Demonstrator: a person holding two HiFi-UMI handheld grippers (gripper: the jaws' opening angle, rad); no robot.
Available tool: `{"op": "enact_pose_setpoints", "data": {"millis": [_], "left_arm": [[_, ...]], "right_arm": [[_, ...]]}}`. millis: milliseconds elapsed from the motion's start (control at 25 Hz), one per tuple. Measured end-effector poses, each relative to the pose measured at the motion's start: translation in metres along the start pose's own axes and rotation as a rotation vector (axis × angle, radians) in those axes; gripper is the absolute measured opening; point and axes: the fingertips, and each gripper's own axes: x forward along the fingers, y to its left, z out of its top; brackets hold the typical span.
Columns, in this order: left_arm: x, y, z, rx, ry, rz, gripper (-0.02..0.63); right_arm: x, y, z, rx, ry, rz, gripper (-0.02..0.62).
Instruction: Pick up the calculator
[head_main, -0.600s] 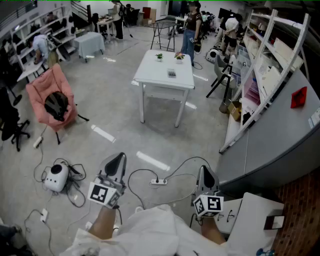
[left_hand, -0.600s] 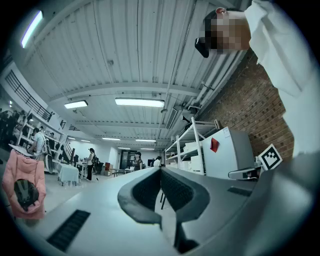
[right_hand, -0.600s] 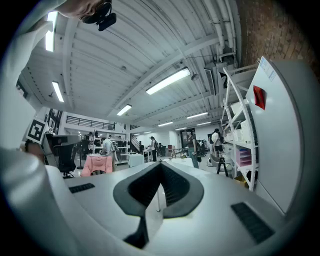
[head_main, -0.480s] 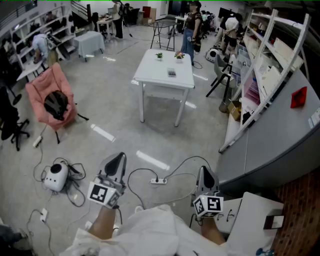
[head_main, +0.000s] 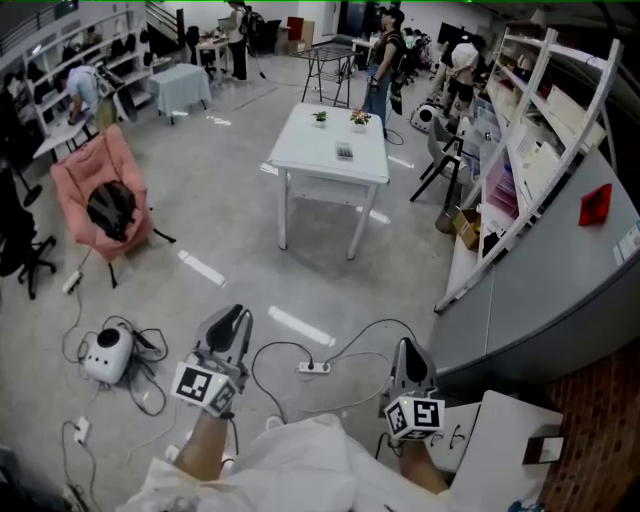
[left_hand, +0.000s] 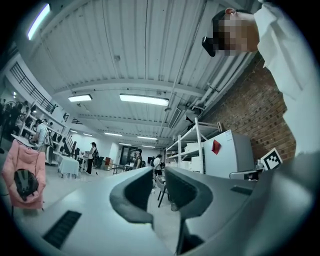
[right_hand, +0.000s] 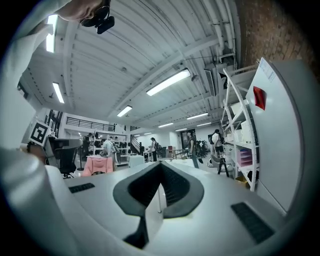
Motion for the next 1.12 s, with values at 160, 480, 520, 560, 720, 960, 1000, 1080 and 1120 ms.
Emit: {"op": "enact_pose_setpoints", "data": {"millis": [160, 480, 520, 560, 720, 960, 1000, 1080, 1120], "left_arm": [[0.008, 0.011, -0.016, -0.047, 0.054, 0.011, 0.389], [0.000, 0.049, -0.030, -0.092, 0.090, 0.035, 0.463], [-0.002, 0.055, -0.033, -0.093, 0.094, 0.028, 0.467], [-0.004, 0.060, -0.035, -0.099, 0.099, 0.022, 0.470], [-0.001, 0.075, -0.052, -0.134, 0.121, 0.002, 0.480], [-0.006, 0.084, -0.076, -0.171, 0.178, -0.019, 0.483], [-0.005, 0.084, -0.077, -0.174, 0.179, -0.023, 0.483], [0.000, 0.085, -0.080, -0.179, 0.180, -0.030, 0.483], [0.002, 0.085, -0.080, -0.185, 0.180, -0.029, 0.483]], "right_arm": [[0.006, 0.005, 0.004, 0.004, -0.009, -0.004, 0.017], [0.010, 0.032, -0.003, -0.003, 0.023, -0.043, 0.017], [0.011, 0.037, -0.005, -0.006, 0.031, -0.052, 0.017], [0.011, 0.042, -0.008, -0.010, 0.040, -0.061, 0.017], [0.015, 0.049, -0.020, -0.008, 0.063, -0.096, 0.017], [0.012, 0.058, -0.034, -0.006, 0.113, -0.122, 0.017], [0.013, 0.057, -0.034, -0.008, 0.116, -0.127, 0.018], [0.017, 0.055, -0.034, -0.010, 0.118, -0.128, 0.017], [0.019, 0.055, -0.033, -0.010, 0.119, -0.128, 0.017]]}}
